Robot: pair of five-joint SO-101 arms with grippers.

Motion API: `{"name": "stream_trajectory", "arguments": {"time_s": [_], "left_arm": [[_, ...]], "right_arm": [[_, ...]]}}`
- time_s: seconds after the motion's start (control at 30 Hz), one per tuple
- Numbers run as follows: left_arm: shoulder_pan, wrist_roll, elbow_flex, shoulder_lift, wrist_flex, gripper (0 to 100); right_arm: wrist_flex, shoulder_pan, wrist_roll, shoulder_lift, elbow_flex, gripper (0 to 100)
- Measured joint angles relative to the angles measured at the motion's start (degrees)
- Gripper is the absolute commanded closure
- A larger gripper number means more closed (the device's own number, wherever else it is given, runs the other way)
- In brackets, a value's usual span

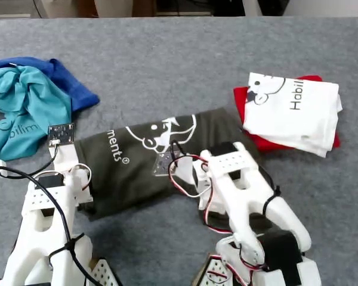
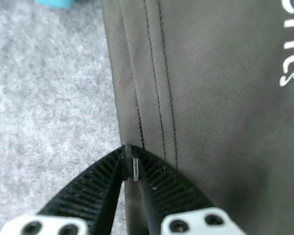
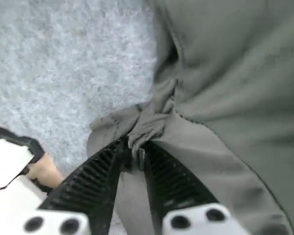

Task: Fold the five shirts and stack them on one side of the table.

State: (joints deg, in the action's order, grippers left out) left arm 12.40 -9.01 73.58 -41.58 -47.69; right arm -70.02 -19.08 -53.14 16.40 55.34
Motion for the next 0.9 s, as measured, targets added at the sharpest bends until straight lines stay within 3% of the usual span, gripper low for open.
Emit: {"name": "stream_trajectory", "arguments": {"time_s": [0.43, 0.73, 0.9], "left_arm": [[0.0, 0.0, 0.0, 0.0, 0.0, 98], [0.0, 0.0, 0.0, 0.0, 0.0, 98], [0.0, 0.0, 0.0, 0.0, 0.0, 98]], "right_arm": [[-11.69, 0.0, 0.0, 16.18, 0.79, 99.1], [-10.02, 0.0, 0.0, 15.3, 7.3, 68.7], [-14.51, 0.0, 0.0, 18.99, 3.69, 67.4]]}}
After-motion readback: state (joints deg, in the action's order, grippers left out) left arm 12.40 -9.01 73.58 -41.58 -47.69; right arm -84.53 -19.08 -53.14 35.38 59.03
